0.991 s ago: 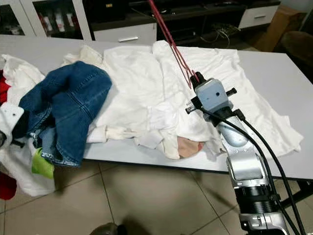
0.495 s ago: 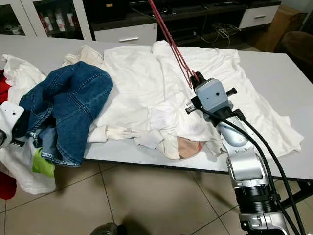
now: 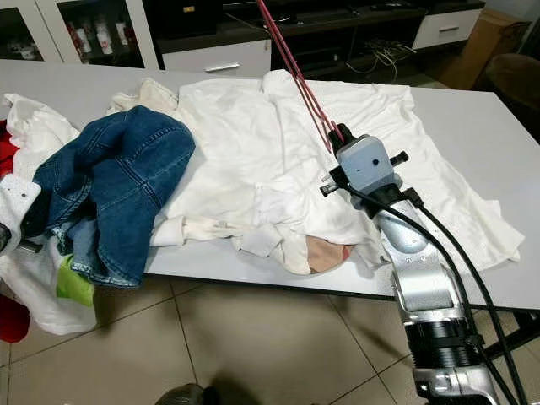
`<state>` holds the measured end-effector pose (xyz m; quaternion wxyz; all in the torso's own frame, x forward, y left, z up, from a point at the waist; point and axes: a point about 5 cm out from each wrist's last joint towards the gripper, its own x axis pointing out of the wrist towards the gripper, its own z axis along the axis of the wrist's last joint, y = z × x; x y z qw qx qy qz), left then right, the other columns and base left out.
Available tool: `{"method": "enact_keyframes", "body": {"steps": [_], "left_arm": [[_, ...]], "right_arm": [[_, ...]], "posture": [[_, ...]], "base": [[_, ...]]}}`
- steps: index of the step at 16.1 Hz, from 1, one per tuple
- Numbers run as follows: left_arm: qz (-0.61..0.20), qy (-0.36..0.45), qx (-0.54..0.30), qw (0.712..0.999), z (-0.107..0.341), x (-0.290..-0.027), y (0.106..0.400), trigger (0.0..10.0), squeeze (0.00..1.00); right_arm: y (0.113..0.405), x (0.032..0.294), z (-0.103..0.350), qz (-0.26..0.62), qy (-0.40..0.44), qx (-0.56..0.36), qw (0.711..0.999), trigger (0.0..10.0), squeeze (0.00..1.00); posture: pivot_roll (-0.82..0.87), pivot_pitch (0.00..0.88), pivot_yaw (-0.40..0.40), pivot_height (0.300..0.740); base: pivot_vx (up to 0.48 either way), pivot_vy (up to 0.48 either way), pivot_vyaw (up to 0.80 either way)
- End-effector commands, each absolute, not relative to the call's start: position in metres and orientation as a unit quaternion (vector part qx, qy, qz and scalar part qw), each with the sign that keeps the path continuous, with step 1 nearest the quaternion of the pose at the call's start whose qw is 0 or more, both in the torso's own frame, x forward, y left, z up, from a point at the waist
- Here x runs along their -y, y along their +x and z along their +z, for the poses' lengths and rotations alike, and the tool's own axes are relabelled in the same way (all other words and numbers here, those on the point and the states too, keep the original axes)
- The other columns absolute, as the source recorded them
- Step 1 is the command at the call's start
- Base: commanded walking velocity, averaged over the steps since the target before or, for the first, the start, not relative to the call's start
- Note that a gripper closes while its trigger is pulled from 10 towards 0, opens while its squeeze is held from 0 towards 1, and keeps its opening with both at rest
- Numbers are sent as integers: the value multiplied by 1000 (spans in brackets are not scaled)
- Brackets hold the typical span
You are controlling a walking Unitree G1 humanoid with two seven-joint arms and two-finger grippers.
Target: Hang hanger
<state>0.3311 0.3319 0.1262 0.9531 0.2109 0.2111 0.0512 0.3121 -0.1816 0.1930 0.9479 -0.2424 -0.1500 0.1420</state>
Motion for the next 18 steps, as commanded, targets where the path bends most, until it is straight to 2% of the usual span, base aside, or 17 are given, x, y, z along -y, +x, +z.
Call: {"method": "enact_keyframes", "body": {"steps": [1,2,3,5,6,13,15,16,18], "left_arm": [[-77,67,73,992,205,-278,361,10000,0],[-98,44,133,985,221,-271,359,10000,341],[-102,43,147,983,225,-269,358,10000,1000],[-121,40,166,978,231,-263,357,10000,1000],[-130,35,163,977,231,-261,358,10000,0],[-191,23,162,968,228,-249,351,10000,0],[-159,19,123,979,218,-241,365,10000,0],[-157,17,80,984,203,-223,374,10000,0],[-169,8,59,984,191,-200,380,10000,0]], "right_arm": [[311,177,198,143,-241,165,946,10000,0],[311,177,198,142,-241,165,946,10000,0],[311,177,198,142,-241,165,946,10000,0],[311,177,198,142,-241,165,946,10000,0],[312,176,198,142,-240,165,946,10000,0],[311,177,198,139,-240,165,947,10000,0],[312,176,198,139,-239,165,947,10000,0],[313,173,198,142,-238,165,947,10000,0],[314,171,198,142,-236,167,947,10000,0]], "posture": [[92,16,39,740],[92,16,39,740],[92,16,39,740],[95,16,39,740],[95,16,40,740],[94,15,40,740],[101,14,37,740],[104,12,40,740],[97,13,43,740]], "base": [[0,0,0],[0,0,0],[0,0,0],[0,0,0],[0,0,0],[0,0,0],[0,0,0],[0,0,0],[0,0,0]]}}
